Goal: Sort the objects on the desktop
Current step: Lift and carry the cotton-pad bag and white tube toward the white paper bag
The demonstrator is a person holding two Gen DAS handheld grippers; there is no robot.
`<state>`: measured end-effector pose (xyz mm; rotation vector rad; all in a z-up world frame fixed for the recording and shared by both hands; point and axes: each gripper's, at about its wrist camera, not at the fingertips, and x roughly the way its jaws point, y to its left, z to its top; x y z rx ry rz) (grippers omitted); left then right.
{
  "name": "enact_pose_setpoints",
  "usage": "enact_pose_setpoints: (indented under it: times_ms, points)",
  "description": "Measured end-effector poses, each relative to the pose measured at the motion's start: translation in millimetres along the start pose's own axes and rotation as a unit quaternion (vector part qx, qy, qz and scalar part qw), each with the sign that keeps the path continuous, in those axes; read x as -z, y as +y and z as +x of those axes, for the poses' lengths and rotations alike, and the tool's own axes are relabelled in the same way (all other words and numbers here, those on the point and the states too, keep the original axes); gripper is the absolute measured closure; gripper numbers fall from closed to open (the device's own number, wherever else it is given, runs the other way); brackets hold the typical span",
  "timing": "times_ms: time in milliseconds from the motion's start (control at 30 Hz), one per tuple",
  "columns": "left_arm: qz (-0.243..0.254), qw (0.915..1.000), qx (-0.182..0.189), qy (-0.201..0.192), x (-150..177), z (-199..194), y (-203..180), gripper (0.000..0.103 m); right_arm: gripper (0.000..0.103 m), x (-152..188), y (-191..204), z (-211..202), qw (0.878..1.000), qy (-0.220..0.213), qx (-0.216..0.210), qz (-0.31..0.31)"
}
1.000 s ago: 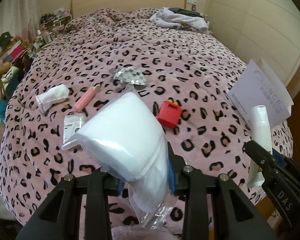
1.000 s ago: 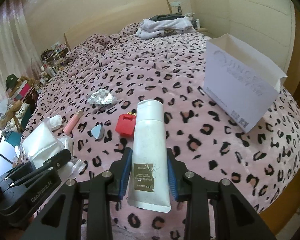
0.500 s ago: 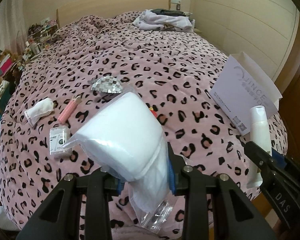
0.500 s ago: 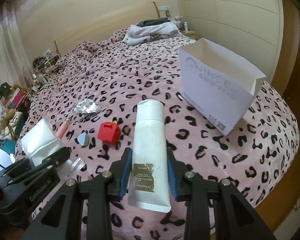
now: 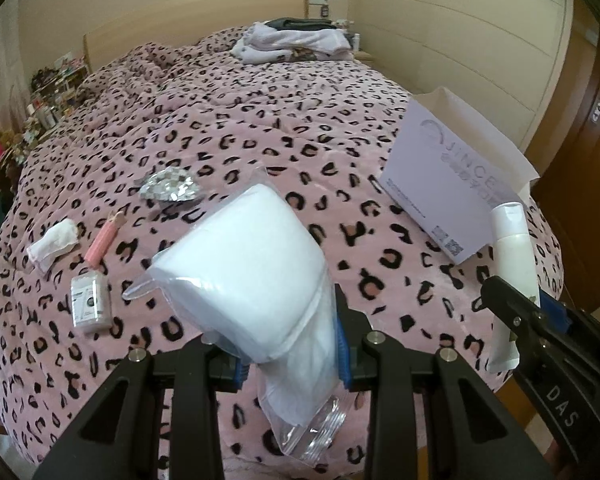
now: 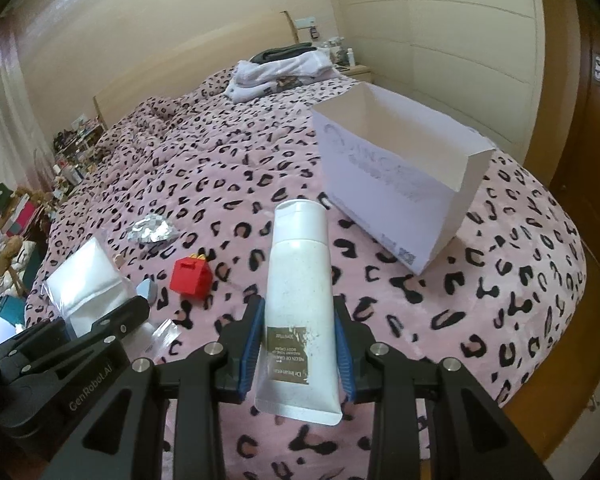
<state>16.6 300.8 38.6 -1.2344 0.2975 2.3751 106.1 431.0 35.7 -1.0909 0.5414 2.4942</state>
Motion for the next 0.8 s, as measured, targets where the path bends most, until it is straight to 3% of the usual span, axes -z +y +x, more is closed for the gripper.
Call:
enact_pose_setpoints:
  times_ms: [800]
  points:
    - [0.054,0.9974,0.047,-0.009,-36,28,-53,0.069,0.07,-26,-44,4,0.998,-0.018,0.048,0.021]
